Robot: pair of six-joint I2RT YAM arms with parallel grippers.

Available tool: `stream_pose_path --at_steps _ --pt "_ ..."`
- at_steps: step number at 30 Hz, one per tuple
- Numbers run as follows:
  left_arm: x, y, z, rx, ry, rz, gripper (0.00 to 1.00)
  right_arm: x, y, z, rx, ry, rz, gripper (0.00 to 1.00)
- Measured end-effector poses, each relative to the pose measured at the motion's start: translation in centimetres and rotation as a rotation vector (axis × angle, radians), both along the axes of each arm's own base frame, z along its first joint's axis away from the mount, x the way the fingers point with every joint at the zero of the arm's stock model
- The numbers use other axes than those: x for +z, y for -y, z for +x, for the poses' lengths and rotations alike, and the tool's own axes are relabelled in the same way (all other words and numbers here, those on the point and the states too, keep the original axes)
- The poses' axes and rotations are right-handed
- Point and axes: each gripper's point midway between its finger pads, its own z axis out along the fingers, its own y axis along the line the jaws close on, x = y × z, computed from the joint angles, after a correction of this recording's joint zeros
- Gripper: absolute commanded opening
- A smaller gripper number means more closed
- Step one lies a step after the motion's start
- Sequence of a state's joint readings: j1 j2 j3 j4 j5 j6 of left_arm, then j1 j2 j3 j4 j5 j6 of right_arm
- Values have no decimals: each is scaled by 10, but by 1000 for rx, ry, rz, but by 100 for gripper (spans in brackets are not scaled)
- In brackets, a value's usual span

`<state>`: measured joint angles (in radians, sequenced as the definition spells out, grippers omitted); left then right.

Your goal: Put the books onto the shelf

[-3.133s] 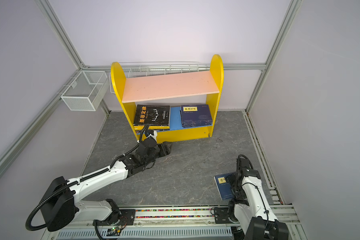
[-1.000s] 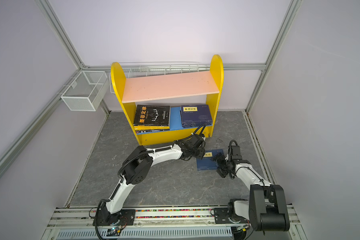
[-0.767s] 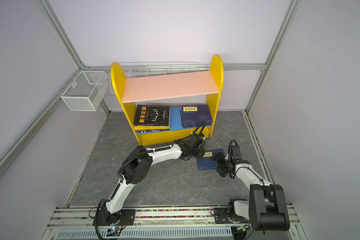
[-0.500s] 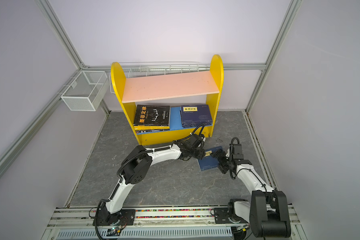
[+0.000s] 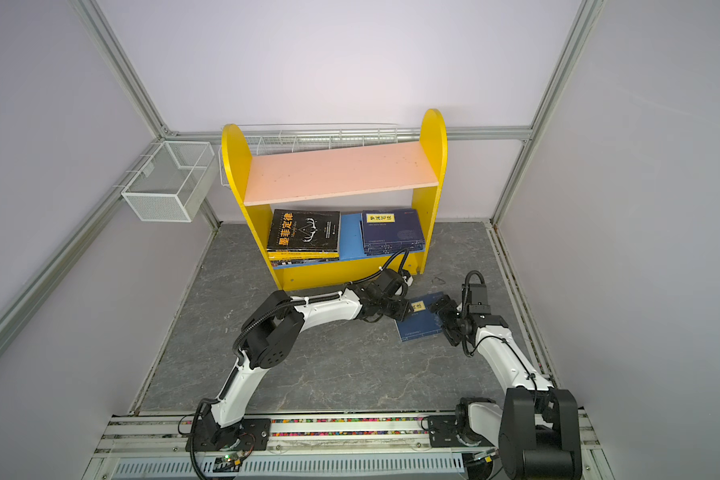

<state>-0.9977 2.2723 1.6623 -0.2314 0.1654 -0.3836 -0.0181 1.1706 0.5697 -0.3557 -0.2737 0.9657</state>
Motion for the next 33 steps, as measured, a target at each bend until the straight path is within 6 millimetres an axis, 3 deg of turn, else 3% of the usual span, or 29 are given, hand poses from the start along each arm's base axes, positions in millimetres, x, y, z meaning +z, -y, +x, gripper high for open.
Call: stream_pose_path --at_steps 3,5,7,15,22,28,33 --pt "0 0 0 1 0 0 37 -26 0 -20 -18 -99 15 91" --pt "0 -1 0 5 5 -1 40 -26 -1 -16 -22 -92 28 91" --pt "1 -3 0 8 15 -5 49 -26 -1 -14 -24 -90 32 91" --pt "8 -18 15 65 72 30 56 -26 -2 -13 -22 -88 35 91" --pt "16 -7 50 90 114 32 52 -26 -2 -13 -21 -89 43 90" --pt "-5 -7 40 53 62 60 45 -26 -5 -9 -6 -79 60 90" --pt "-8 -3 31 19 31 27 35 -25 -10 -3 10 -56 83 90"
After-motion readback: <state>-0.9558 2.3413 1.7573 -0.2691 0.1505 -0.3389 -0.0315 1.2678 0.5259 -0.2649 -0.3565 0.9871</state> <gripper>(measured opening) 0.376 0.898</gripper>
